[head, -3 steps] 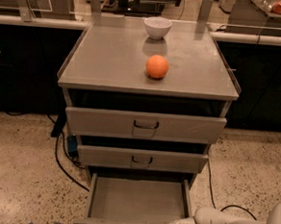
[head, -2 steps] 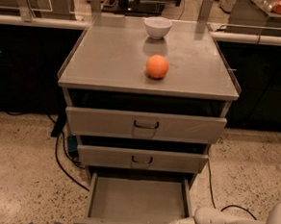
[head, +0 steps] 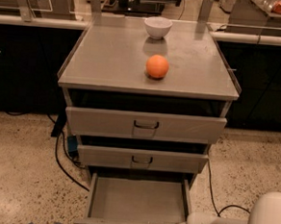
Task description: Close bottom drawer
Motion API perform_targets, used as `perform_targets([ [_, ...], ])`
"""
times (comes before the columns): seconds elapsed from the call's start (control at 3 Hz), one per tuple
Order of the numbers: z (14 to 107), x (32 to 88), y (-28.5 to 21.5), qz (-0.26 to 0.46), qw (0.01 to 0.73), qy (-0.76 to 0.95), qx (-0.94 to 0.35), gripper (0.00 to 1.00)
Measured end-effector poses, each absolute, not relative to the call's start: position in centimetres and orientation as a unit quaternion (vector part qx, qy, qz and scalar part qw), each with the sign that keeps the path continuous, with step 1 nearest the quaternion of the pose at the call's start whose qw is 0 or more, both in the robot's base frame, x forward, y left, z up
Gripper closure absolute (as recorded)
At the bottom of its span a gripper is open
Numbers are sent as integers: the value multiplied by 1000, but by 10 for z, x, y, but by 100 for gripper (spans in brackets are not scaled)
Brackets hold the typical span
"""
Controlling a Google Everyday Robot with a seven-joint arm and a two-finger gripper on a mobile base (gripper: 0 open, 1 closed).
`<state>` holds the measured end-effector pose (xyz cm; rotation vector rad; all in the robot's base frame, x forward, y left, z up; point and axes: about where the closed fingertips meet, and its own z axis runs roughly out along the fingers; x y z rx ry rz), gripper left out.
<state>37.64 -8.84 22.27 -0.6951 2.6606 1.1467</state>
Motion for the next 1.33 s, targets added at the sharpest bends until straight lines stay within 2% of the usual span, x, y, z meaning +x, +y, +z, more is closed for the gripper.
perform_targets([
  [0.33,197,392,-84,350,96,904,-227,100],
  [1.0,185,399,-87,354,96,905,-216,100],
  [1.33,173,431,-103,338,125,912,-195,100],
])
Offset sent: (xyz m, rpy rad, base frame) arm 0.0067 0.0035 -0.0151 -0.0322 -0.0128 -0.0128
